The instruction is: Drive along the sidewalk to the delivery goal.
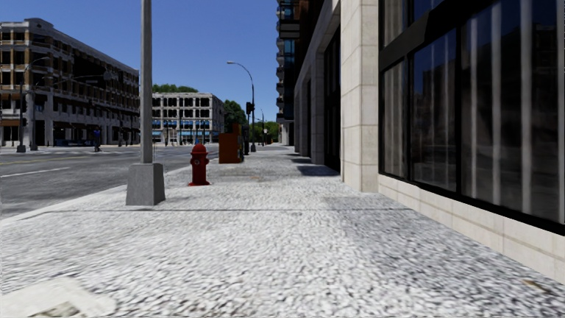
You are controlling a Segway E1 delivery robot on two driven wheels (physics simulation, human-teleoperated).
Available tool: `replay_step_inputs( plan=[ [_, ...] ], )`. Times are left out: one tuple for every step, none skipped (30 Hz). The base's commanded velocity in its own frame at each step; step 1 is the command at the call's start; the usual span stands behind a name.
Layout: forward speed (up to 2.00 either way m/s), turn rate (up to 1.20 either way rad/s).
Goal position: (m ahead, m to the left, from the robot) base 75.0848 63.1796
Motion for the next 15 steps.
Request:
replay_step_inputs(
  plan=[
    [2.0,-0.33],
    [2.0,0.0],
    [2.0,0.0],
    [2.0,0.0],
    [2.0,0.0],
    [2.0,0.0],
    [2.0,0.0],
    [2.0,0.0],
    [2.0,0.0],
    [2.0,0.0],
    [2.0,0.0],
    [2.0,0.0],
    [2.0,0.0],
    [2.0,0.0],
    [2.0,0.0]
  ],
)
